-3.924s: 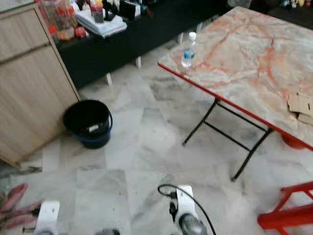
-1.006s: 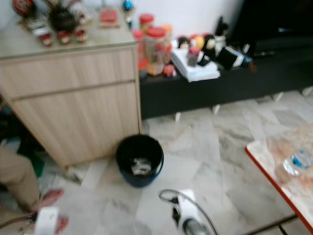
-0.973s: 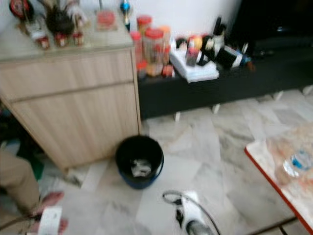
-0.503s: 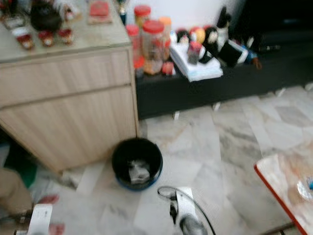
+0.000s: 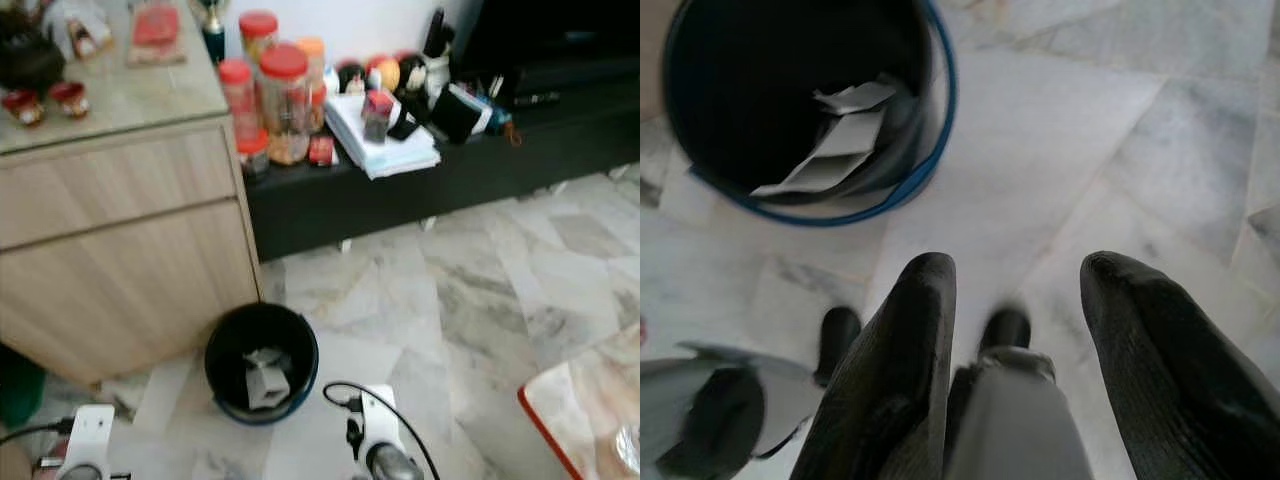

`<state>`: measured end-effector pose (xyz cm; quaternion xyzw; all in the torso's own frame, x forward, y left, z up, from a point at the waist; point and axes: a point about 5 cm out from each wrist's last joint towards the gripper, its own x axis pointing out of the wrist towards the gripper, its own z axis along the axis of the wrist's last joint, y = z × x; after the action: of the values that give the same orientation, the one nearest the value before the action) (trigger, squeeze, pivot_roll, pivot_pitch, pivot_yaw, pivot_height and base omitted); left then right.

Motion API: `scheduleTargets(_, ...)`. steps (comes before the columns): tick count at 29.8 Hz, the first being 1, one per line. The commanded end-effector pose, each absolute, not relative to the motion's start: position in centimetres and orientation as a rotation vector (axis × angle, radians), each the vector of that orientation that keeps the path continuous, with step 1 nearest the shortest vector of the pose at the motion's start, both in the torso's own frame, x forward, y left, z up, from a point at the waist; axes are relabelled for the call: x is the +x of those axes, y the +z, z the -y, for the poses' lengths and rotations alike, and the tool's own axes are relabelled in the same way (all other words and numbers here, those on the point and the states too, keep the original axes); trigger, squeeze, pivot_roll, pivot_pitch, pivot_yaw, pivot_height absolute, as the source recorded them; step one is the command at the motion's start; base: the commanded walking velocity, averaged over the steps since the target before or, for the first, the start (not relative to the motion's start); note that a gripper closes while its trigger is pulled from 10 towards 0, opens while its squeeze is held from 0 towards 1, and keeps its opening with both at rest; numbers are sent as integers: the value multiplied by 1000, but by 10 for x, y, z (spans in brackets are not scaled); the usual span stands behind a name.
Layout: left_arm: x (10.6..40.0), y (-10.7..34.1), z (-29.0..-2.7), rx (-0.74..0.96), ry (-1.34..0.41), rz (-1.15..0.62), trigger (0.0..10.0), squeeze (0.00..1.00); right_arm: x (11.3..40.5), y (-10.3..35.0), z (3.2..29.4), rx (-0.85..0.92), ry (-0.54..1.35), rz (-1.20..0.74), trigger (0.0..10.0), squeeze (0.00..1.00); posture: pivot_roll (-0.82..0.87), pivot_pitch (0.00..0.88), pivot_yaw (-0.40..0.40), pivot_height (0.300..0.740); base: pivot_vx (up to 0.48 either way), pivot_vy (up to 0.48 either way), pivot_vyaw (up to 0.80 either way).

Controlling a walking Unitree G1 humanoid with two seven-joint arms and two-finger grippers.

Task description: Picking trash to rubbish bin

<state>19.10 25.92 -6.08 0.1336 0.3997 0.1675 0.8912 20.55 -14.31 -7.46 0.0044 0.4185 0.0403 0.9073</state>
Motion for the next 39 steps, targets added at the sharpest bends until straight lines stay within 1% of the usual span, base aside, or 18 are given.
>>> scheduleTargets(1, 187, -65, -253, 281, 323, -851, 10000, 0, 202, -76, 149, -21, 83, -869, 10000, 0, 140, 169, -14, 740, 390, 0, 419)
scheduleTargets(6, 189, -65, -251, 283, 315, -846, 10000, 0, 201, -77, 149, -19, 78, -879, 10000, 0, 141, 168, -15, 740, 388, 0, 724)
scheduleTargets(8, 190, -65, -250, 286, 309, -844, 10000, 0, 200, -78, 149, -13, 78, -883, 10000, 0, 140, 169, -16, 740, 390, 0, 0)
scheduleTargets(11, 200, -62, -240, 299, 239, -818, 10000, 0, 200, -78, 149, -10, 74, -883, 10000, 0, 140, 172, -18, 740, 302, 0, 0)
scheduleTargets(14, 212, -57, -228, 325, 145, -768, 10000, 0, 202, -77, 149, -10, 79, -876, 10000, 0, 142, 173, -19, 740, 0, 0, 0)
scheduleTargets(16, 231, -49, -209, 374, 23, -697, 10000, 0, 208, -73, 145, 6, 108, -863, 10000, 0, 139, 174, -21, 740, 0, 0, 0)
scheduleTargets(20, 249, -38, -193, 394, -44, -620, 10000, 0, 219, -67, 134, 19, 190, -835, 10000, 0, 137, 172, -21, 740, 0, 0, 0)
scheduleTargets(22, 267, -24, -178, 400, -97, -530, 10000, 0, 232, -58, 124, 13, 264, -793, 10000, 0, 128, 172, -24, 740, 0, 0, 0)
scheduleTargets(26, 288, -7, -158, 399, -180, -444, 10000, 0, 251, -43, 115, 25, 310, -723, 10000, 0, 120, 173, -29, 740, 0, 0, 0)
scheduleTargets(30, 300, 5, -148, 357, -206, -409, 10000, 0, 266, -30, 105, 38, 373, -662, 10000, 0, 115, 174, -32, 740, 0, 0, 0)
scheduleTargets(31, 304, 8, -147, 304, -197, -400, 10000, 0, 271, -24, 99, 51, 416, -636, 10000, 0, 110, 174, -33, 740, 0, 0, 0)
scheduleTargets(35, 309, 14, -144, 226, -204, -380, 10000, 0, 277, -15, 84, 60, 536, -594, 10000, 0, 106, 176, -37, 740, 0, 0, 0)
scheduleTargets(39, 309, 14, -142, 221, -222, -378, 10000, 0, 278, -12, 80, 62, 561, -576, 10000, 0, 104, 181, -41, 740, 0, 0, 0)
